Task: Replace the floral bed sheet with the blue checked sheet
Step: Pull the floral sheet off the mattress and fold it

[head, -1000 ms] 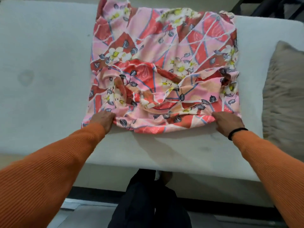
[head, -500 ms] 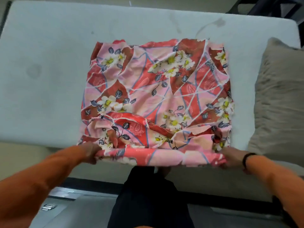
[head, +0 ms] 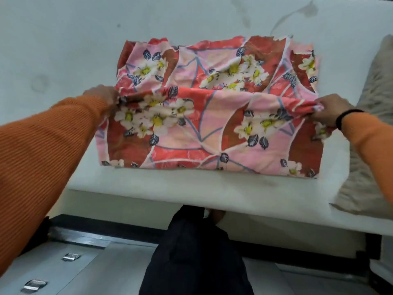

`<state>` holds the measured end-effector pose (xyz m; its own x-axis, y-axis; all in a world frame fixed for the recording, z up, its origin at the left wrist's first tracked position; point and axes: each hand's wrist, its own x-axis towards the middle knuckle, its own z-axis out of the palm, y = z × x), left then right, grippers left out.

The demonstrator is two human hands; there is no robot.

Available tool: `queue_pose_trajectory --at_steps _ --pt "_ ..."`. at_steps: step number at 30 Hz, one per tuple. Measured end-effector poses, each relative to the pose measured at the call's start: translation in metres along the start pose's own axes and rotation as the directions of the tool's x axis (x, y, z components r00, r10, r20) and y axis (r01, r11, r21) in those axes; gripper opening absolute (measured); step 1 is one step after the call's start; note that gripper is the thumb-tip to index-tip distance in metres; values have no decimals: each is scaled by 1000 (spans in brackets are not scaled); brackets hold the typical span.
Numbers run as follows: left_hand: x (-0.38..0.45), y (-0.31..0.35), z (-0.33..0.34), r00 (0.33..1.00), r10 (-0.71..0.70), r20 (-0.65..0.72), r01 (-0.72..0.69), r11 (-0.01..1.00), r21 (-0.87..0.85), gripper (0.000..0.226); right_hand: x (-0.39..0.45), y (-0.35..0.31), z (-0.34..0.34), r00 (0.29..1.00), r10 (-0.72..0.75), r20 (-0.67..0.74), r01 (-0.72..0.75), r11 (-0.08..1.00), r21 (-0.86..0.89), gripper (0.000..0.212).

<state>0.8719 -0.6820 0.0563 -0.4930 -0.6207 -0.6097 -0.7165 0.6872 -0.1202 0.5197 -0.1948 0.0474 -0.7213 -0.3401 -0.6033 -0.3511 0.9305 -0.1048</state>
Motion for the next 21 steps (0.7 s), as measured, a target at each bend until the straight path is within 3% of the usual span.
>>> queue_pose_trajectory --at_steps 1,3,5,8,10,12,16,21 --pt "9 3 1 999 0 -52 0 1000 8 37 9 -4 5 997 21 -80 -22 1000 -19 10" --pt "19 11 11 989 78 -125 -73 996 43 61 10 -14 23 977 0 -213 -20 995 -93 38" --pt "20 21 34 961 246 -125 -232 966 116 89 0 -23 53 959 -154 -237 106 973 -204 58" --pt "1 38 92 898 436 59 -440 885 154 116 -25 -32 108 967 -254 33 248 891 -380 102" --pt "-22 47 135 867 468 172 -492 859 143 133 -44 -31 144 949 -227 218 302 853 -425 122" --pt "-42 53 169 864 454 216 -493 850 185 145 -58 -21 173 940 -177 292 299 841 -452 135" --pt "-52 59 199 913 372 164 -397 905 153 135 -62 -11 188 965 -176 195 251 833 -493 119" --pt "-52 63 188 931 340 134 -354 930 102 87 -57 -7 179 958 -259 123 286 839 -463 91"
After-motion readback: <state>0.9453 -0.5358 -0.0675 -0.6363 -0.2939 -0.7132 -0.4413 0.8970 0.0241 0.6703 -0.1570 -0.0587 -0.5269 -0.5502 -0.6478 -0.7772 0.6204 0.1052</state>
